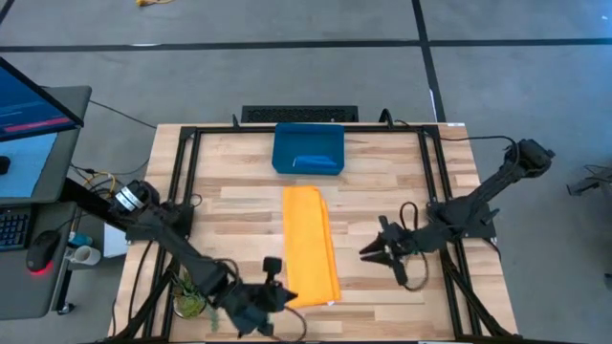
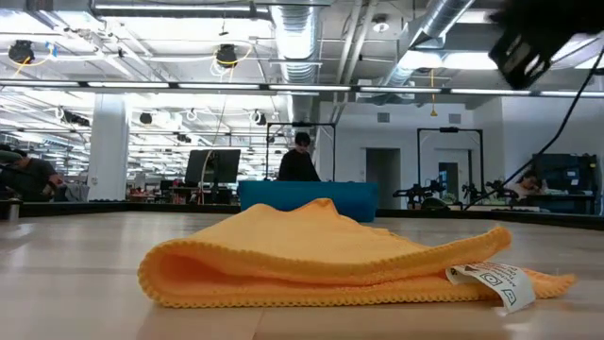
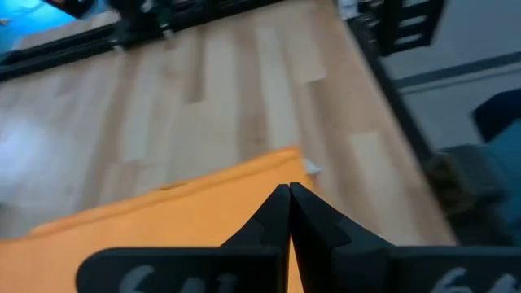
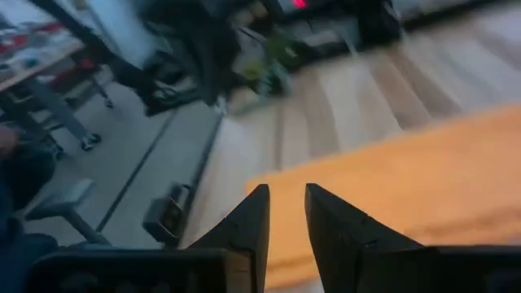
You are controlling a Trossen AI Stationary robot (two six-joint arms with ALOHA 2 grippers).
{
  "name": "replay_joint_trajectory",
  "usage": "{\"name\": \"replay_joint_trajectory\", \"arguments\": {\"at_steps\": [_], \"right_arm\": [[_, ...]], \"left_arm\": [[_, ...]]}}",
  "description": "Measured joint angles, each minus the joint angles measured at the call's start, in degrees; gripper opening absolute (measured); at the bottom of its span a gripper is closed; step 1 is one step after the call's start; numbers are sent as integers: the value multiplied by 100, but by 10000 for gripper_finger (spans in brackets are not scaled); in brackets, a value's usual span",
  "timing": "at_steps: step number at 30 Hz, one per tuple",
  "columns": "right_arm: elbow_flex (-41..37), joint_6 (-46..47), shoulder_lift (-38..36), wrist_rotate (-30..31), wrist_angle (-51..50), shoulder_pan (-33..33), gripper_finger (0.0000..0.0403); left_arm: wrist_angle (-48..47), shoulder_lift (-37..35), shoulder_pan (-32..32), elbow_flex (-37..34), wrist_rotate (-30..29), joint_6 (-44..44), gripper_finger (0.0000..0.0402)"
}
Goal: Roll microfiber towels into tight, uniform cylinder then place into a basket
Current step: Fold the orange microfiber towel
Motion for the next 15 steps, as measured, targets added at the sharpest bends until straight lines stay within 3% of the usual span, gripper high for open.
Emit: {"name": "replay_joint_trajectory", "arguments": {"at_steps": [7,15], "right_arm": [[10,-1845,377,451,1479,684,102],[789,-3377,1505,443,1748,765,102]], "left_arm": [[89,0,-586,0,232,-278,9],[181,0,-603,0,78,-613,94]]}}
